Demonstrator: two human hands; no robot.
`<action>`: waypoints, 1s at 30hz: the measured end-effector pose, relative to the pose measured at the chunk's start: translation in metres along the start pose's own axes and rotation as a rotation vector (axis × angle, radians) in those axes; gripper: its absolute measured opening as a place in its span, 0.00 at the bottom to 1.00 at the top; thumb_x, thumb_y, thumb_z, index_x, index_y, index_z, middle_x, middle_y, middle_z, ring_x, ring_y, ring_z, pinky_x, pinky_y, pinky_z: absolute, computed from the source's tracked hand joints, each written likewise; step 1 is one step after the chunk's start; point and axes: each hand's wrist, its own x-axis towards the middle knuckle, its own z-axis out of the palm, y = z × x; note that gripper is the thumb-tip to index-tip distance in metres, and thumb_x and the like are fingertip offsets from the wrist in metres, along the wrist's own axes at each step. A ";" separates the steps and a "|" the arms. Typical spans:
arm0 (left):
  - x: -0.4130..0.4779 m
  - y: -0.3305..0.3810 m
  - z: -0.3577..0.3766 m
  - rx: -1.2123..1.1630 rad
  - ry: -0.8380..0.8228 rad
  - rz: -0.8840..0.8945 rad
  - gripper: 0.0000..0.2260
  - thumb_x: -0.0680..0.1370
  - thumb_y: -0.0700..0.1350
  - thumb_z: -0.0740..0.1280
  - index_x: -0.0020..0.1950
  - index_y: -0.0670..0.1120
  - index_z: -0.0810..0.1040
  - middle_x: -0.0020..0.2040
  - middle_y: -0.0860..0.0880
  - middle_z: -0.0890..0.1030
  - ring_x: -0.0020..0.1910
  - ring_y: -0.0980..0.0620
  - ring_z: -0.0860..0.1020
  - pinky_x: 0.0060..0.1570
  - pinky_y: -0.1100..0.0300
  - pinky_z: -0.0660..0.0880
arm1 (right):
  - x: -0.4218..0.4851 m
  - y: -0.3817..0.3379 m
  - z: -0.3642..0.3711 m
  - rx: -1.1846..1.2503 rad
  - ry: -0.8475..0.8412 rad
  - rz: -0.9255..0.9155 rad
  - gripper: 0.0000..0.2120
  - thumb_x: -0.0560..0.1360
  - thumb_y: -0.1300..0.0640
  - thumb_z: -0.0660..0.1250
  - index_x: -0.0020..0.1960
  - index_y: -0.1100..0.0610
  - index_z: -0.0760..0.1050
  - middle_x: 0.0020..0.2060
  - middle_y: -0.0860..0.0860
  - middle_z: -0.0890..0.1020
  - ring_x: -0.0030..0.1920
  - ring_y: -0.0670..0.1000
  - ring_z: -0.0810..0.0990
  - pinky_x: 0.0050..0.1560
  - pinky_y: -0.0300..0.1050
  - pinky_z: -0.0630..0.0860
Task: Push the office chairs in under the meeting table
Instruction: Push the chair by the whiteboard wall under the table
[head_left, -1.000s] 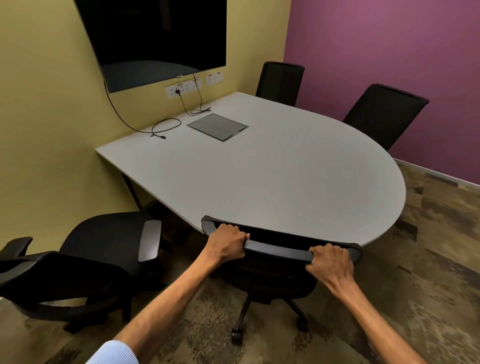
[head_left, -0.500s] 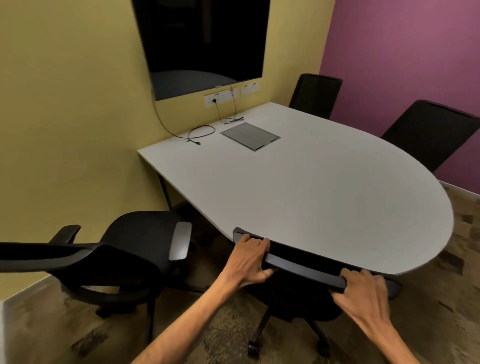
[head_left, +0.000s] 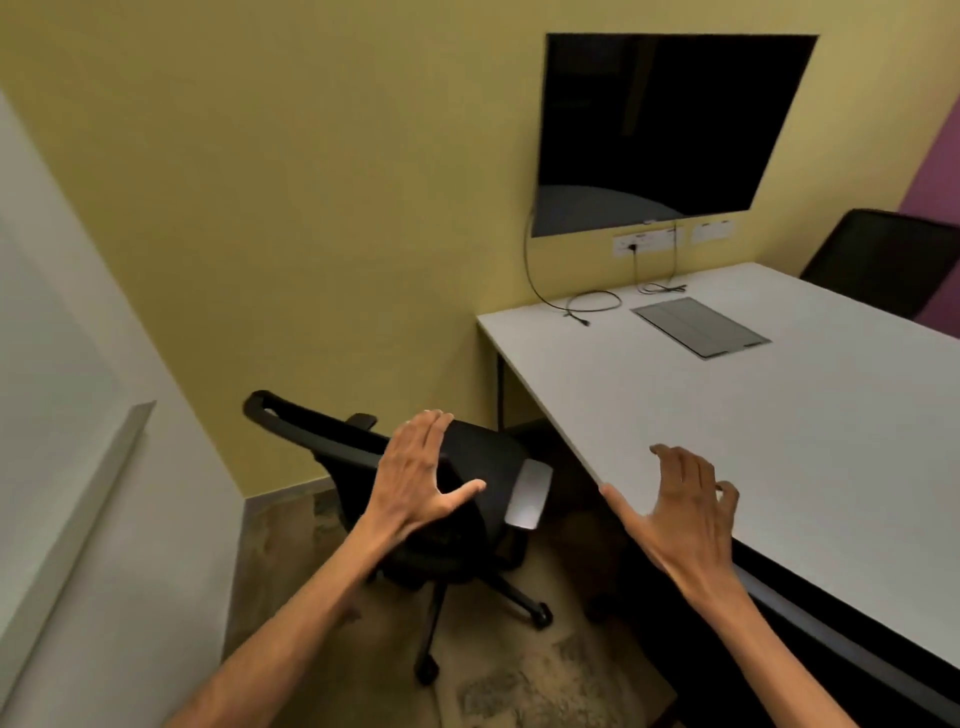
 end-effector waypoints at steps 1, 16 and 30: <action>-0.004 -0.019 -0.012 0.017 0.011 -0.028 0.42 0.69 0.73 0.61 0.72 0.44 0.64 0.70 0.42 0.70 0.70 0.44 0.67 0.71 0.46 0.63 | 0.006 -0.018 0.003 0.003 -0.002 -0.013 0.39 0.68 0.25 0.57 0.66 0.53 0.66 0.62 0.54 0.74 0.64 0.55 0.70 0.61 0.61 0.64; -0.081 -0.215 -0.129 0.168 0.102 -0.268 0.44 0.68 0.74 0.60 0.71 0.42 0.63 0.71 0.40 0.69 0.72 0.42 0.65 0.71 0.46 0.62 | 0.018 -0.270 0.053 0.093 0.022 -0.289 0.36 0.69 0.26 0.56 0.63 0.54 0.67 0.59 0.52 0.73 0.61 0.53 0.70 0.58 0.59 0.67; -0.066 -0.288 -0.069 0.078 -0.196 -0.220 0.44 0.67 0.71 0.65 0.72 0.43 0.63 0.71 0.42 0.69 0.71 0.44 0.66 0.71 0.49 0.62 | 0.025 -0.351 0.152 0.070 -0.270 -0.342 0.28 0.70 0.33 0.62 0.55 0.56 0.72 0.48 0.51 0.78 0.46 0.52 0.77 0.51 0.50 0.73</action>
